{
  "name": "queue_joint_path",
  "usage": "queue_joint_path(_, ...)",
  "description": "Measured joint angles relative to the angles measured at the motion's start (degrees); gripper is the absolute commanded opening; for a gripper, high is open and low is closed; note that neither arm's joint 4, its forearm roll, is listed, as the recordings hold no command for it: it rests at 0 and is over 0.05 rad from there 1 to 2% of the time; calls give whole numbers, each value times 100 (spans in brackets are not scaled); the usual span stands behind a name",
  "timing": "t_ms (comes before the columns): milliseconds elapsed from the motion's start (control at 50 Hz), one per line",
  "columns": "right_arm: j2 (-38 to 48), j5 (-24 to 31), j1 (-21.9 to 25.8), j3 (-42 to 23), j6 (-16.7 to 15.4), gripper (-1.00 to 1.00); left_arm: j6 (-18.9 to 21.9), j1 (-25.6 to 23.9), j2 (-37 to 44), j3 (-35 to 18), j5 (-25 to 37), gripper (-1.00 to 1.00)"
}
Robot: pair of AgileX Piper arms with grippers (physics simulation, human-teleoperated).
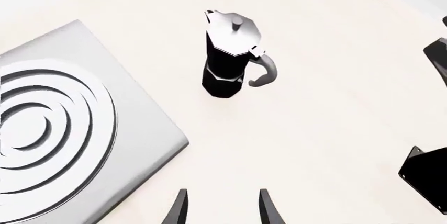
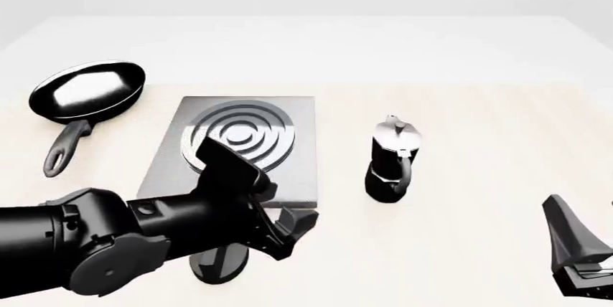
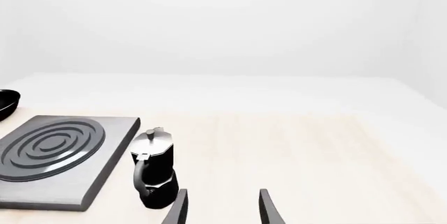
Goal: Turn on the stove and put the moka pot on it.
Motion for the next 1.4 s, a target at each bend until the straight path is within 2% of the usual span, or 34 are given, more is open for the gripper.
queue_joint_path(340, 0, 17, -18, 3, 20, 100, -507, -152, 565, 224, -365, 100)
queue_joint_path(840, 0, 19, -9, 5, 8, 100, -1174, -264, 977, 623, -848, 100)
queue_joint_path(1400, 0, -5, 40, 3, -14, 100, -1578, 74, 959, 969, -1096, 100)
